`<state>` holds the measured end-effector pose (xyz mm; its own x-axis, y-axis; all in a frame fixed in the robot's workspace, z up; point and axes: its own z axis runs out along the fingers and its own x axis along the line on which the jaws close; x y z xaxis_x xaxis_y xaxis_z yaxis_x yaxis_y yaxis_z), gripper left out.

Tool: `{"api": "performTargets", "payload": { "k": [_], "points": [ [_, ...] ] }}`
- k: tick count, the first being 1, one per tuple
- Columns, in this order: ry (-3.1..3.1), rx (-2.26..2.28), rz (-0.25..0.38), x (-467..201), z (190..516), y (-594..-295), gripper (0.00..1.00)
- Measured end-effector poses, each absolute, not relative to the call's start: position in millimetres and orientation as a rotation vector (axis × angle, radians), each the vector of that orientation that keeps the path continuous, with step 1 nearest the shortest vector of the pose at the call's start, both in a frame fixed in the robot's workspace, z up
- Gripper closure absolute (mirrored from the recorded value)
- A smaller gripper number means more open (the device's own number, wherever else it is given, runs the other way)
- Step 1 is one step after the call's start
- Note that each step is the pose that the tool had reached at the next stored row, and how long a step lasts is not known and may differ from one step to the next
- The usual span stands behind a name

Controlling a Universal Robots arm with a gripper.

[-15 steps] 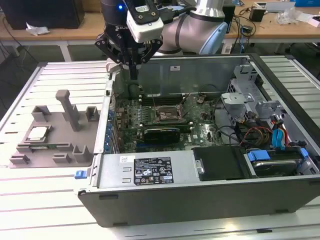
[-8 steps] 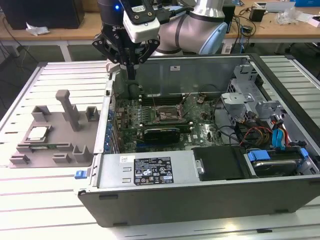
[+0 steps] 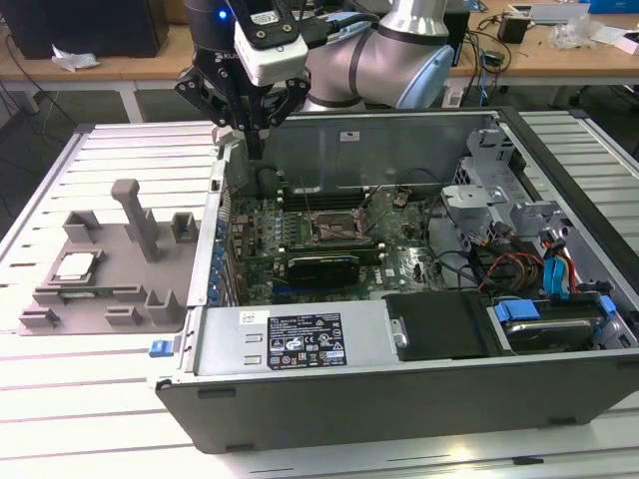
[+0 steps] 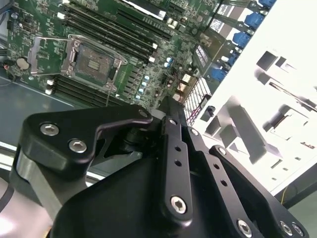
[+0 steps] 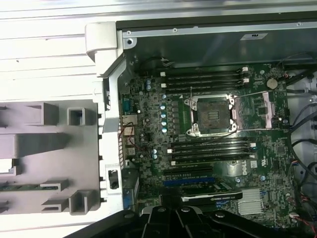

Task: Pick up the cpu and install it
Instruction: 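Reach for the cpu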

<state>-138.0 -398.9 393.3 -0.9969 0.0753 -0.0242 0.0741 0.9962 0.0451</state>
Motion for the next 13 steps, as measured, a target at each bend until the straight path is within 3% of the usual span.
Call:
{"api": "performTargets", "payload": {
  "k": [13],
  "points": [
    [3.107,0.116,0.069,-167.2,393.3,-398.9,0.89]
  ]
}}
